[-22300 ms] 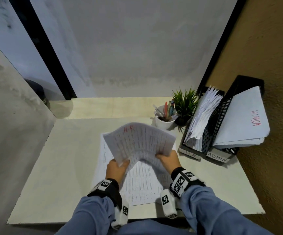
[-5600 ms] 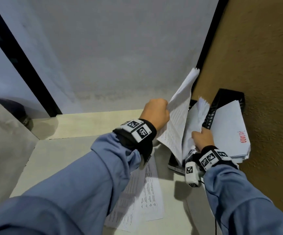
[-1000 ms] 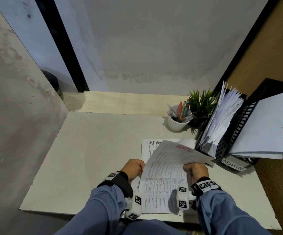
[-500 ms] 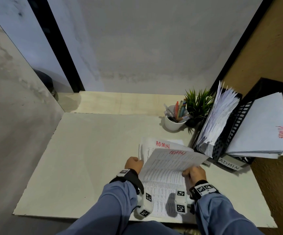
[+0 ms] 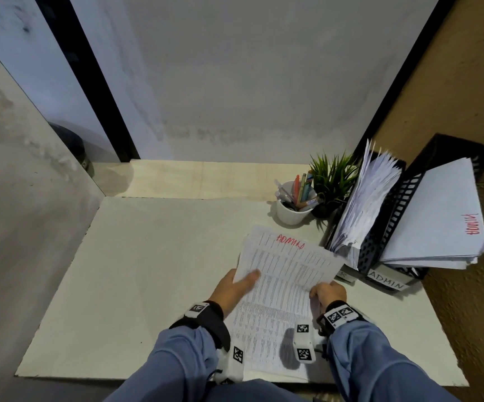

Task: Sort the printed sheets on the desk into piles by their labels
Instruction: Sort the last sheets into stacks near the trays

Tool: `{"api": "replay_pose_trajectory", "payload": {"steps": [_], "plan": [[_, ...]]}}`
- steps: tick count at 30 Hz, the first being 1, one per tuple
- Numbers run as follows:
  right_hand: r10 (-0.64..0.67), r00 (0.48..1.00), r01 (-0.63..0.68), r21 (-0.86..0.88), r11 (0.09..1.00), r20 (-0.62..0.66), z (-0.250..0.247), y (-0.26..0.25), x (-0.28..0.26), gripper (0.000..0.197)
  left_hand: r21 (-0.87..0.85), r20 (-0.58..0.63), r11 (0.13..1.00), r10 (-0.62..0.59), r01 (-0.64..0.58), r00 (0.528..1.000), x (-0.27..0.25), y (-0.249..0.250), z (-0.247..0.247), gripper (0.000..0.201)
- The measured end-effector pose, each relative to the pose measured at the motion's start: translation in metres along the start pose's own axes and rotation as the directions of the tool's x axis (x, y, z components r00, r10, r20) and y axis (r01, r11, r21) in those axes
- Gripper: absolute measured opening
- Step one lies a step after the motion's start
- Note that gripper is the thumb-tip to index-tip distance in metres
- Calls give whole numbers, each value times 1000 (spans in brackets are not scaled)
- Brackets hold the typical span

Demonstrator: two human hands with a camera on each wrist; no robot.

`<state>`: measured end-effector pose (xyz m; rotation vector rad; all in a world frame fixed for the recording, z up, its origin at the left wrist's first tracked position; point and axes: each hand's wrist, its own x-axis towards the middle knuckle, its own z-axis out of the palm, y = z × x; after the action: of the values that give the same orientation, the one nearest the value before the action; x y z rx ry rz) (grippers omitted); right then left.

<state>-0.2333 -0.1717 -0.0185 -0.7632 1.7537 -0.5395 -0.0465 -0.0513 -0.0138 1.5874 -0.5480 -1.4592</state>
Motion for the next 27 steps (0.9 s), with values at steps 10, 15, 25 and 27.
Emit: {"api": "replay_pose_trajectory", "payload": {"steps": [10, 15, 25, 27], "plan": [[-88, 959, 22, 240, 971, 268, 1, -27, -36, 25, -83, -61, 984, 150, -155, 987, -14, 52, -18, 37], [-357, 890, 315, 183, 931, 284, 11, -61, -51, 10, 88, -284, 914, 404, -396, 869, -33, 101, -26, 19], [-617, 714, 519, 342, 783, 330, 24, -79, -103, 32, 201, -429, 843, 534, -500, 729, -43, 86, -16, 38], [-578, 744, 517, 259, 816, 334, 29, -69, -102, 34, 216, -453, 882, 471, -419, 757, -37, 77, -15, 35]]}}
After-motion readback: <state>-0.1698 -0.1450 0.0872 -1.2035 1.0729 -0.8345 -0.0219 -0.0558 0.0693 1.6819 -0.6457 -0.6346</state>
